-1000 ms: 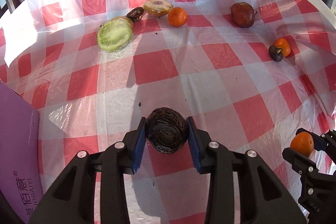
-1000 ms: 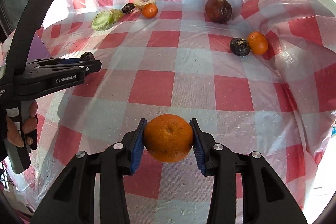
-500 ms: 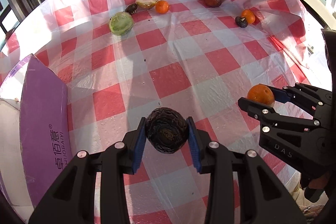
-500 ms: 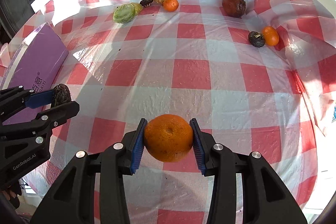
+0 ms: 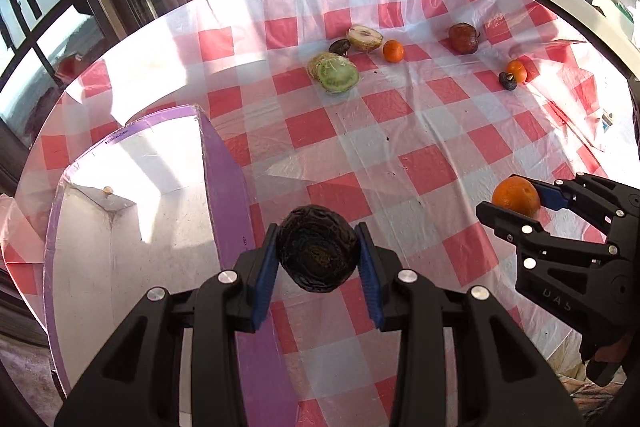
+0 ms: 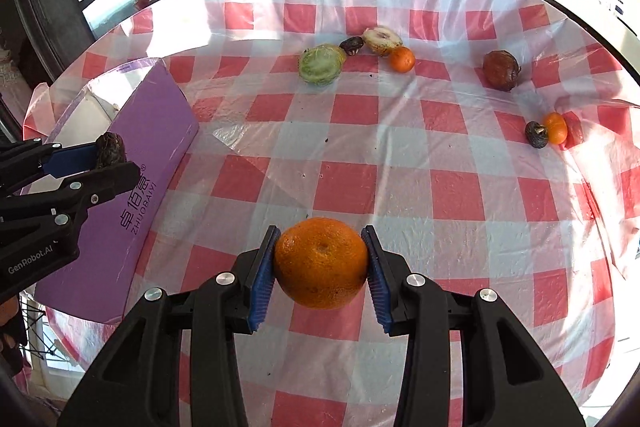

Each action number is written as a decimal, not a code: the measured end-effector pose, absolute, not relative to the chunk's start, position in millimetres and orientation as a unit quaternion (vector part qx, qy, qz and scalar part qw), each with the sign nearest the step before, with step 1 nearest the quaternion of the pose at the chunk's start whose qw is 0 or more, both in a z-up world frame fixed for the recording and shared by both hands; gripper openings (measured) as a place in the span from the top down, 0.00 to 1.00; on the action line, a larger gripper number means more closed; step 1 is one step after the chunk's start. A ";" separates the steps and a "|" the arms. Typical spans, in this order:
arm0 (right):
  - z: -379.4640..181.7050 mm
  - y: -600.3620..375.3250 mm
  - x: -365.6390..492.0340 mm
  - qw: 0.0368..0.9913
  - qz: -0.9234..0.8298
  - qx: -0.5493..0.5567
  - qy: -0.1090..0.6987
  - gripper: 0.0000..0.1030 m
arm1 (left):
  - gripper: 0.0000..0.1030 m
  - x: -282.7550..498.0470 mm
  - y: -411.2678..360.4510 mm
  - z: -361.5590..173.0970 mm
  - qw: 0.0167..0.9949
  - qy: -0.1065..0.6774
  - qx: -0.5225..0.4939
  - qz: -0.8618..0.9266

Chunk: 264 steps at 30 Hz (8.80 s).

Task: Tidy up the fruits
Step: 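Carry the dark fruit and the orange over the white box with both tools, then open the left tool to drop the dark fruit while the right tool drops the orange, then withdraw both open tools from the box back toward the fruits, then grasp a dark passion fruit with the right tool while the left tool grasps the wrapped green melon, then carry the green melon and the dark fruit over the white box with both tools, then open the left tool to drop the melon while the right tool drops the dark fruit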

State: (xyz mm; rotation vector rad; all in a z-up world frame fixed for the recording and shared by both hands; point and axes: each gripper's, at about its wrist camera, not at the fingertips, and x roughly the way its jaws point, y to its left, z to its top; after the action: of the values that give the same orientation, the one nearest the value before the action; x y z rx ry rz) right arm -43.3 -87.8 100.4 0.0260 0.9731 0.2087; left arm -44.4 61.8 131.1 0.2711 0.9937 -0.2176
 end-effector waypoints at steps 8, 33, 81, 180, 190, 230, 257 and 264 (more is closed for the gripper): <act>119.9 -16.0 -40.4 0.882 0.152 0.000 0.446 0.61 | 0.63 -49.7 135.8 134.1 0.869 0.476 0.110 -0.078; 125.2 146.0 -57.6 0.838 0.300 -0.115 0.441 0.60 | 0.80 -60.8 294.9 110.6 0.857 0.515 0.004 0.024; 107.3 -89.2 -16.5 0.887 0.094 0.055 0.448 0.16 | 0.02 -38.9 143.1 182.0 0.938 0.347 0.019 0.019; 29.9 -279.6 46.4 0.866 -0.100 0.125 0.475 0.60 | 0.44 15.6 -42.1 33.3 0.804 0.569 0.120 -0.127; 40.8 -236.9 -10.1 0.852 -0.087 0.122 0.501 0.60 | 0.44 -9.8 -32.8 47.6 0.799 0.548 0.172 -0.177; 154.8 18.8 -30.1 0.912 0.116 0.041 0.391 0.60 | 0.44 -54.4 157.4 171.2 0.892 0.415 0.106 -0.144; 95.2 164.0 -42.9 0.839 0.272 -0.163 0.441 0.59 | 0.44 -49.1 289.9 82.9 0.839 0.540 0.068 0.002; 93.1 164.0 -43.7 0.842 0.260 -0.169 0.441 0.59 | 0.44 -47.5 292.2 79.5 0.832 0.553 0.053 -0.001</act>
State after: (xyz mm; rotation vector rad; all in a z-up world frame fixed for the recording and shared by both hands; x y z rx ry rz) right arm -43.7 164.0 93.1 -0.3571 0.9319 0.5493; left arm -47.5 292.2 79.5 0.1133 1.1721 -0.0022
